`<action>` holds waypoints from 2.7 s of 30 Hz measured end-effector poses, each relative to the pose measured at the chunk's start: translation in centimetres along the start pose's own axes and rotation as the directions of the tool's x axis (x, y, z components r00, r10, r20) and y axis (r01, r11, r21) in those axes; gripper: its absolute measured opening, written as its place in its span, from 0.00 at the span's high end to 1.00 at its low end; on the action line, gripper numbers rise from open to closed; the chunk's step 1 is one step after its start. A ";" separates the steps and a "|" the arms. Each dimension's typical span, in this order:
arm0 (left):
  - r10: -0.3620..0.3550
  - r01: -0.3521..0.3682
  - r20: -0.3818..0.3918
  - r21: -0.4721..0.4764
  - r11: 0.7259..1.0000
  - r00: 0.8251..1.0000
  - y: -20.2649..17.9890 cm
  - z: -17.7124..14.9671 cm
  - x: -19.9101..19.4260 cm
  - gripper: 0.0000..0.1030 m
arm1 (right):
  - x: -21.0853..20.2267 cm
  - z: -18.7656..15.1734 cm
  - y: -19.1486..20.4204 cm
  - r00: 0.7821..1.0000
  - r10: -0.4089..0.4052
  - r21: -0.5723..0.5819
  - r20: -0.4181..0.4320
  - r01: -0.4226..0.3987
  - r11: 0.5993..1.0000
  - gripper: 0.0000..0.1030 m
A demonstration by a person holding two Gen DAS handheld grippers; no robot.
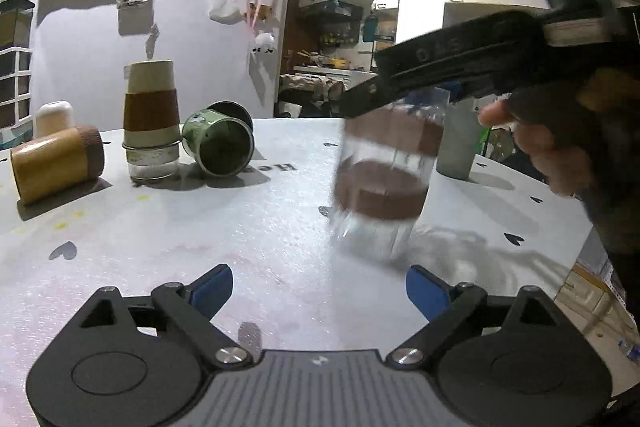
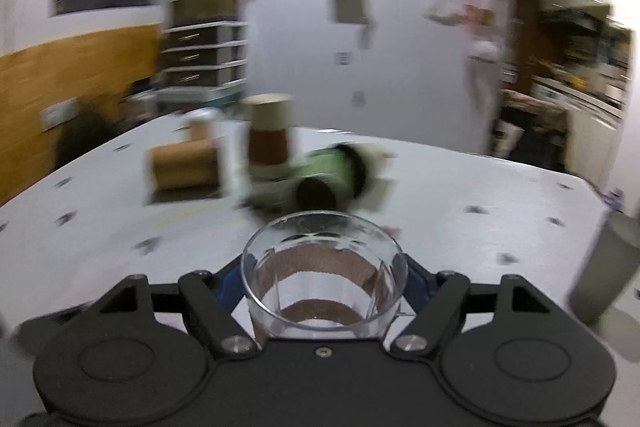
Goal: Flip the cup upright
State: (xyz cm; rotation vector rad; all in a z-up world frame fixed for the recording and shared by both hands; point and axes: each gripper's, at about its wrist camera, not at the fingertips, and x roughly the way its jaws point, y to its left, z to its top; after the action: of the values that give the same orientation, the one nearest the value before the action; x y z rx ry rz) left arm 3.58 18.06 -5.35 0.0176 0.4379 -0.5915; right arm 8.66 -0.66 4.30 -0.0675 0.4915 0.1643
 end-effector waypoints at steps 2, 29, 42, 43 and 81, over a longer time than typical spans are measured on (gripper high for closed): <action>0.007 -0.007 0.000 -0.001 1.000 1.000 0.0 0.0 0.0 0.09 | 1.1 0.7 -2.4 0.998 -0.065 0.036 0.006 0.065 0.997 0.25; 0.050 -0.050 0.008 0.001 0.999 0.999 -0.2 0.9 -0.1 0.09 | 4.3 2.4 -11.7 0.939 -0.344 0.261 -0.016 0.336 0.905 0.10; 0.095 -0.095 0.020 -0.005 0.996 0.995 -0.9 3.3 -0.4 0.09 | -5.3 -3.8 -7.7 0.943 -0.317 0.286 0.104 0.277 0.917 0.07; 0.099 -0.099 0.021 -0.007 0.995 0.995 -0.9 3.5 -0.4 0.09 | -5.8 -4.3 -7.6 0.943 -0.315 0.289 0.106 0.274 0.917 0.07; 0.219 -0.217 0.082 -0.041 0.975 0.972 -1.9 3.8 -3.0 0.00 | -10.3 -11.8 -3.4 0.924 -0.365 0.248 0.118 0.329 0.911 0.00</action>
State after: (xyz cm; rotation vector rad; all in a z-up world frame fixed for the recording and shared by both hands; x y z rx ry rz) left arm 1.85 17.51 -0.45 0.0099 0.3554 -0.3674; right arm -5.15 -6.63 -1.08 0.0798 0.3257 -0.2366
